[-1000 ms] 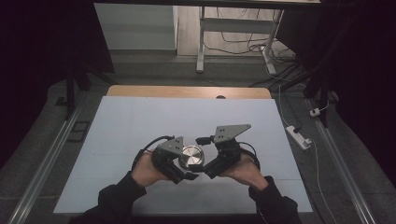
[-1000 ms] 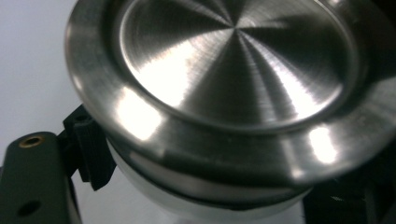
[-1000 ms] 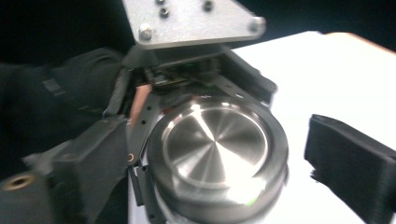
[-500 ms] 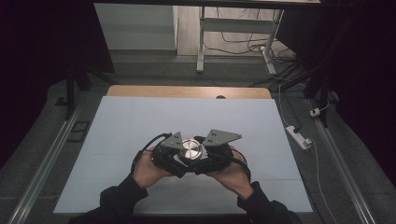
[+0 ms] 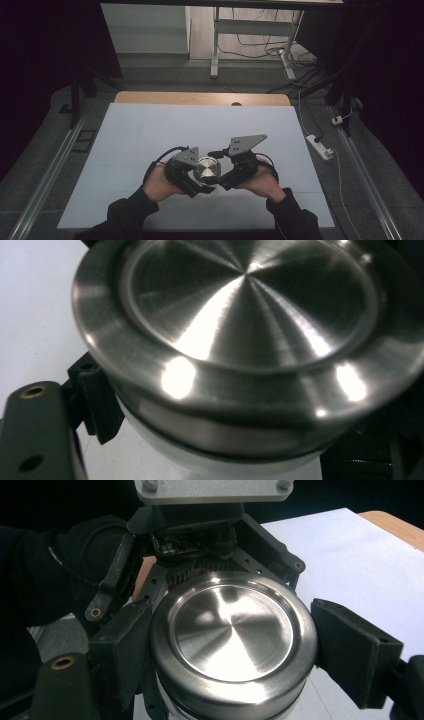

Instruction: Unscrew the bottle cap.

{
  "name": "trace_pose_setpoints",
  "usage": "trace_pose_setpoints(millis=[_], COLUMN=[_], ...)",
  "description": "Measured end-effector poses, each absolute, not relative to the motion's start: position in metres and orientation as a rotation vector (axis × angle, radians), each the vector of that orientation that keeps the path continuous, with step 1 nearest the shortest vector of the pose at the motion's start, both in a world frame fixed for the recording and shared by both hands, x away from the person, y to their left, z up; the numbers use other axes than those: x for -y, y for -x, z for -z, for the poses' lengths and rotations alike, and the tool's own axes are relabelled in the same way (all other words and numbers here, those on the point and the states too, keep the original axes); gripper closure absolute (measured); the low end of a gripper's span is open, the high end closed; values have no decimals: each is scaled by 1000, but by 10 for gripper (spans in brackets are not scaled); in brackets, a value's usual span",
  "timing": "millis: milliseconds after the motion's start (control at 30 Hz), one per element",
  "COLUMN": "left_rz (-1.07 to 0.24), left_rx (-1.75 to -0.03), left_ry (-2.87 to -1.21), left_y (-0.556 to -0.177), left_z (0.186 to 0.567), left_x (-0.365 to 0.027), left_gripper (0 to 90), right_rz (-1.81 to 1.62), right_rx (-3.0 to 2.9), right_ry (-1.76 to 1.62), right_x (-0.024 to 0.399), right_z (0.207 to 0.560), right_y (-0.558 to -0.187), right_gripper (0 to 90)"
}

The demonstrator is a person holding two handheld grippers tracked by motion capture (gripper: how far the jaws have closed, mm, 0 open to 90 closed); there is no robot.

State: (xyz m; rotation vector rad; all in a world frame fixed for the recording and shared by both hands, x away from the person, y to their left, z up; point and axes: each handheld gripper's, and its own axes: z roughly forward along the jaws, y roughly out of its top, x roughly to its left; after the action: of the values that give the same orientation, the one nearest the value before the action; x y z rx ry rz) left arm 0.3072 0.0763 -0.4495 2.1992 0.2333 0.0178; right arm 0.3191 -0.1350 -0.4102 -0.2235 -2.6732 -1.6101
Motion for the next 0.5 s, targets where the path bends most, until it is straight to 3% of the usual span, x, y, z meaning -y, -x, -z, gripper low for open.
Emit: trace_pose_setpoints(millis=[200,500], left_rz=[-84,-159], left_rx=[-313,-464], left_ry=[-2186,-2178], left_y=[-308,-310], left_z=[446,447], left_x=[-80,-81], left_gripper=[150,150], right_rz=[1660,1739], right_rx=[2730,2819], right_ry=[346,561], right_x=[132,123], right_z=[402,400], right_y=[-315,-306], right_gripper=[128,138])
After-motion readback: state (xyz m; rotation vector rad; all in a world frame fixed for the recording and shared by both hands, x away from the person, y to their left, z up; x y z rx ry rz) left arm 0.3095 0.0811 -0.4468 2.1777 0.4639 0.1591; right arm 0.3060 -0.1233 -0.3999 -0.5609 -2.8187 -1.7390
